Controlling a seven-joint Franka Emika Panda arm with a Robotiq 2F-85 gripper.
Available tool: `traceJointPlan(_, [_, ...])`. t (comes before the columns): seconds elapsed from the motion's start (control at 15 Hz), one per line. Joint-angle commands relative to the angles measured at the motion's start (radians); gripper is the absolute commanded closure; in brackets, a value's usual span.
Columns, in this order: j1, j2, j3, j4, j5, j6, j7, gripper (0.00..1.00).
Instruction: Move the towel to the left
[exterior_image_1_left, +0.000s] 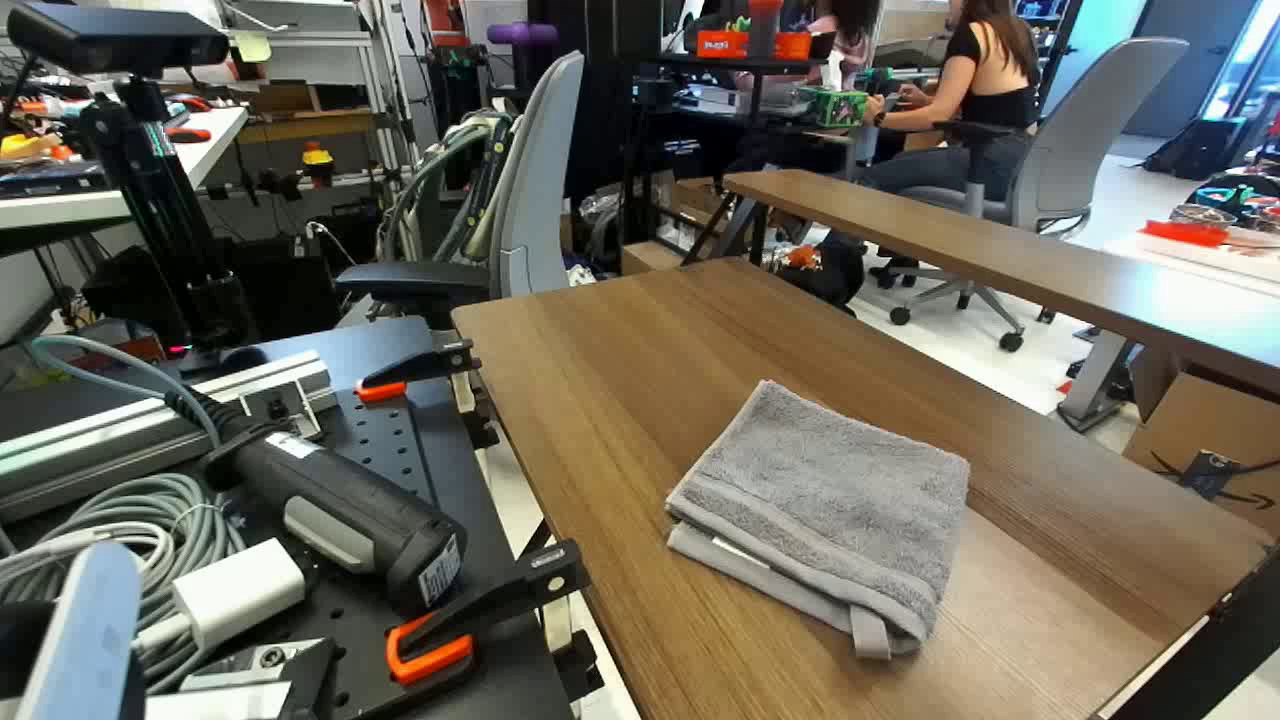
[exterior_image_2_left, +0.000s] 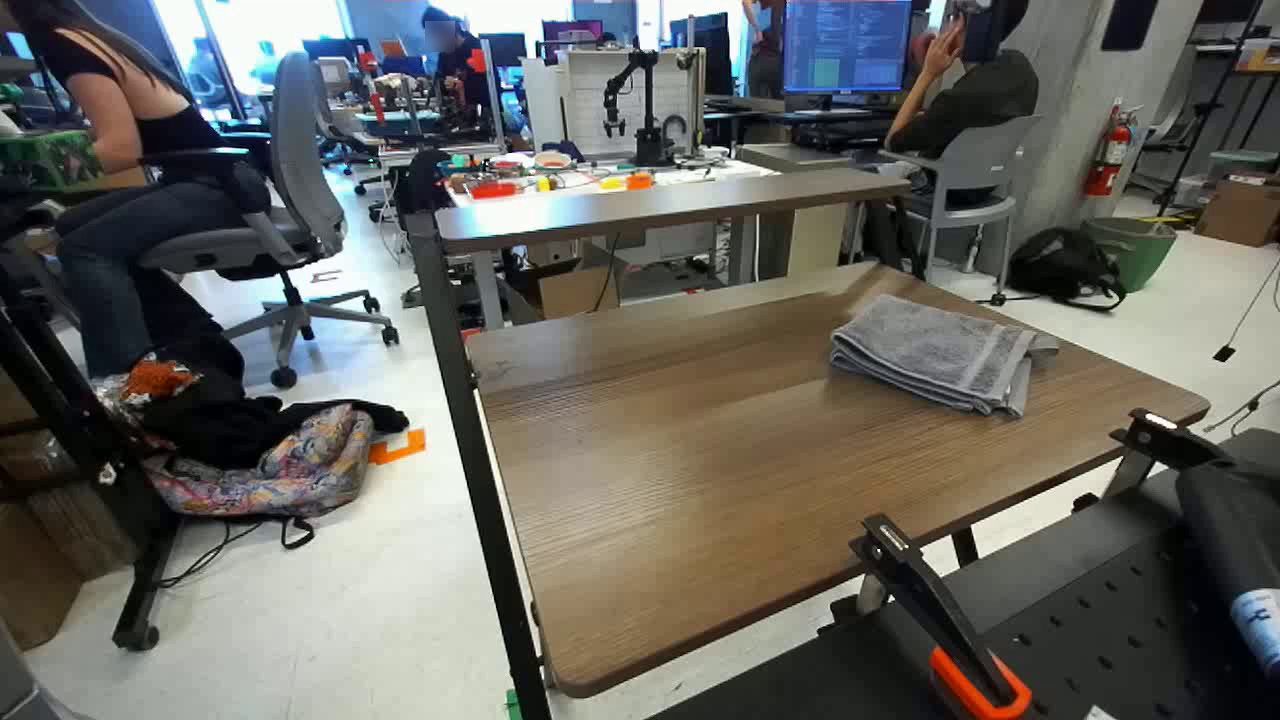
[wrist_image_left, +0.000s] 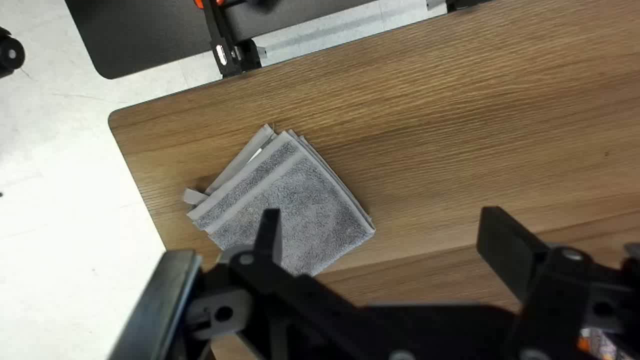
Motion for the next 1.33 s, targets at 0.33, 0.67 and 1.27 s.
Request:
traceJointPlan(0.33, [-0.002, 0.064, -0.009, 0.03, -0.02, 0.025, 0.048, 0.0])
traceJointPlan(0.67, [-0.013, 0.191, -0.024, 0.061, -0.076, 0.102, 0.14, 0.0])
traceJointPlan(1.27, [-0.013, 0.517, -0.173, 0.197, -0.126, 0.328, 0.26, 0.0])
